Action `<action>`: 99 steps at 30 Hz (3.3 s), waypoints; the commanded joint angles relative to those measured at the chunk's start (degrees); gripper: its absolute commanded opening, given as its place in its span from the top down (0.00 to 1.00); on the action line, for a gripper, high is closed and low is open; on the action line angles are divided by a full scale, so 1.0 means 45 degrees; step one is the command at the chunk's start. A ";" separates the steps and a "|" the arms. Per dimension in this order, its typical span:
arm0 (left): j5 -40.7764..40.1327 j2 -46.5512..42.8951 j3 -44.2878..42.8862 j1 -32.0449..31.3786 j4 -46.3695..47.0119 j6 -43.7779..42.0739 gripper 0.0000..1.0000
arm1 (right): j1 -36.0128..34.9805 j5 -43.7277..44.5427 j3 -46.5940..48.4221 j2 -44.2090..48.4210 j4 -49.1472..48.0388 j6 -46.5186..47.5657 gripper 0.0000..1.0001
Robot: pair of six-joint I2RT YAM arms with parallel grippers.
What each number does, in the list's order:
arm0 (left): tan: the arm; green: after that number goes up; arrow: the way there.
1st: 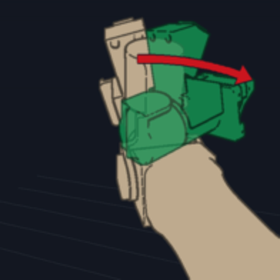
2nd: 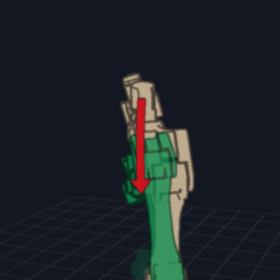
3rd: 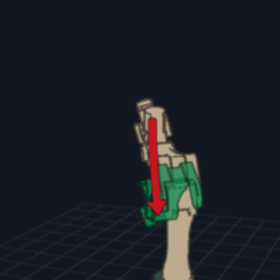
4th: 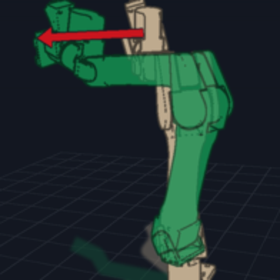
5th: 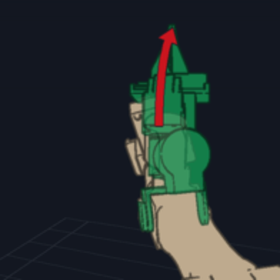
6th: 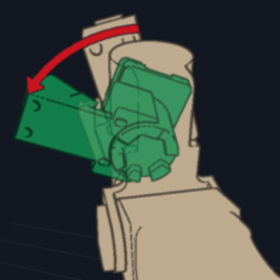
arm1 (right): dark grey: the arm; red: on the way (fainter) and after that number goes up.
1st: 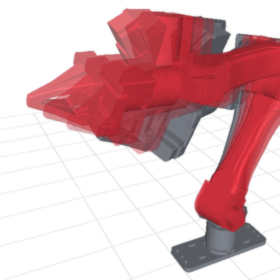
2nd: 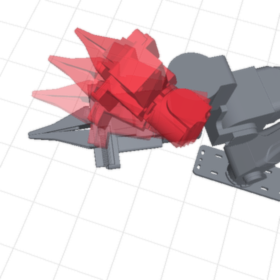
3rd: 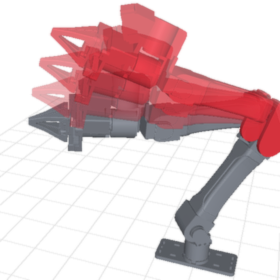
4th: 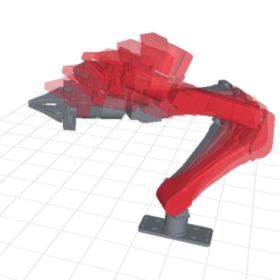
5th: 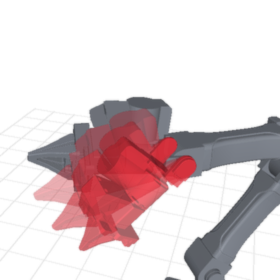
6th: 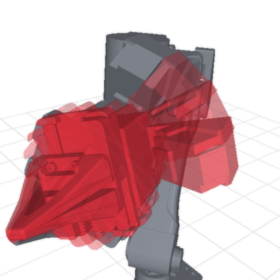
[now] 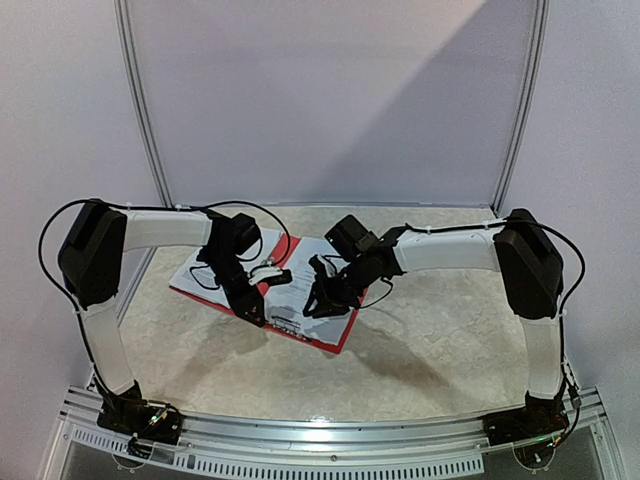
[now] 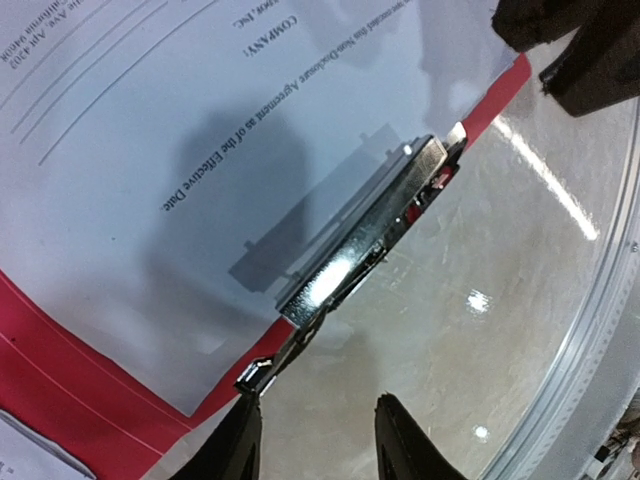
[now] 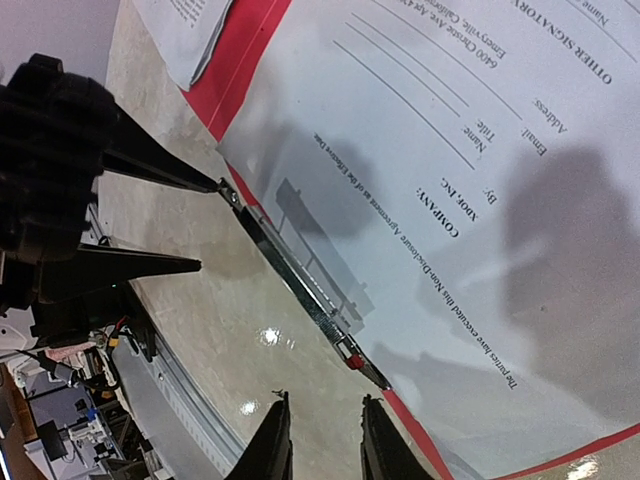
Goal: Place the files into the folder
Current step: Close the spring clip on the folder with some files.
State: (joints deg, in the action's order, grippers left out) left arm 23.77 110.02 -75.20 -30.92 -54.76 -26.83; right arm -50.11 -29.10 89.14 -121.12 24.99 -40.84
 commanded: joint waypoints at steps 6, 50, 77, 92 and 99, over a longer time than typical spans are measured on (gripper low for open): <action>0.0110 0.0524 -0.0424 -0.0083 0.0056 0.0117 0.61 | 0.0135 0.0275 -0.0259 0.0589 0.0203 0.0247 0.76; -0.1102 0.0180 -0.0350 -0.0174 0.0672 0.0400 0.62 | 0.0197 0.0276 -0.0298 0.0685 0.0331 0.0477 0.74; -0.0590 0.0653 -0.0402 -0.0337 0.0221 0.0358 0.68 | 0.0239 0.0315 -0.0357 0.0726 0.0422 0.0596 0.74; 0.0244 0.0338 -0.0716 -0.0338 -0.0245 0.0371 0.70 | 0.0277 0.0393 -0.0415 0.0857 0.0503 0.0658 0.74; 0.0778 0.0287 -0.0795 -0.0455 -0.0383 0.0588 0.71 | 0.0305 0.0452 -0.0435 0.0900 0.0522 0.0677 0.74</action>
State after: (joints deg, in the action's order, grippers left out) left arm 24.58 112.05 -77.58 -31.77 -55.31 -24.80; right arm -49.32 -27.92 88.09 -119.55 26.61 -38.48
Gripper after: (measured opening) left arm 0.294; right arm 0.261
